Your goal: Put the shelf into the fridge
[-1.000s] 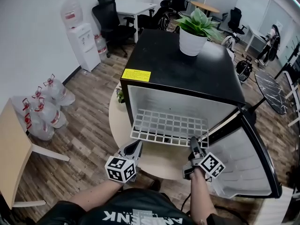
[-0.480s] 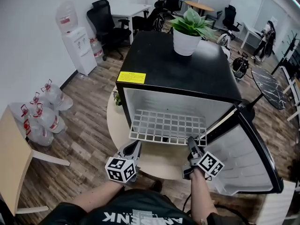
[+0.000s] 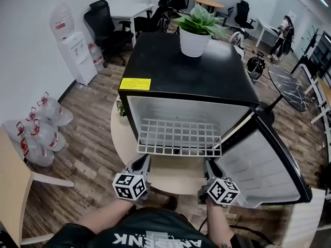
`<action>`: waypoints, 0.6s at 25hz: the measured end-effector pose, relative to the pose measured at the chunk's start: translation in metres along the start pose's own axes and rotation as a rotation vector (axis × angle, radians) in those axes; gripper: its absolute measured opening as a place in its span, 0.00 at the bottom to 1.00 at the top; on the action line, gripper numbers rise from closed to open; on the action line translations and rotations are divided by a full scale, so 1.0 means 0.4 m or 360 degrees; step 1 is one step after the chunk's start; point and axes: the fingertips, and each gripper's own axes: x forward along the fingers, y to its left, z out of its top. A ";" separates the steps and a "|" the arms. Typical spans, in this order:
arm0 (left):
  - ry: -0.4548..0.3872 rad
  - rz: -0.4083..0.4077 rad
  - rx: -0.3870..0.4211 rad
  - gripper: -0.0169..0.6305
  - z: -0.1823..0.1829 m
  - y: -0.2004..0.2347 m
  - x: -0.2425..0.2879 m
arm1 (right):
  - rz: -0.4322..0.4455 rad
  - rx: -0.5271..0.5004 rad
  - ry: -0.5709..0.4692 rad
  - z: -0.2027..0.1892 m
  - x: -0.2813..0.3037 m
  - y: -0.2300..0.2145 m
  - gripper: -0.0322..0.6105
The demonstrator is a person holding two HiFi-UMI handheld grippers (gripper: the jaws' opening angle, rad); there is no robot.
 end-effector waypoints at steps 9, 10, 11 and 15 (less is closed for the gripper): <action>0.0019 -0.0013 0.0019 0.03 -0.001 -0.004 0.000 | -0.0111 -0.0237 -0.0021 0.007 0.021 -0.023 0.07; 0.0020 -0.0013 0.0019 0.03 0.000 -0.004 0.000 | -0.0107 -0.0229 -0.0027 0.007 0.020 -0.023 0.07; 0.0021 -0.0013 0.0018 0.03 0.001 -0.004 0.000 | -0.0109 -0.0225 -0.0026 0.009 0.021 -0.021 0.06; 0.0021 -0.0008 0.0021 0.03 0.001 -0.007 -0.001 | -0.0148 -0.0208 0.0004 0.012 0.024 -0.022 0.06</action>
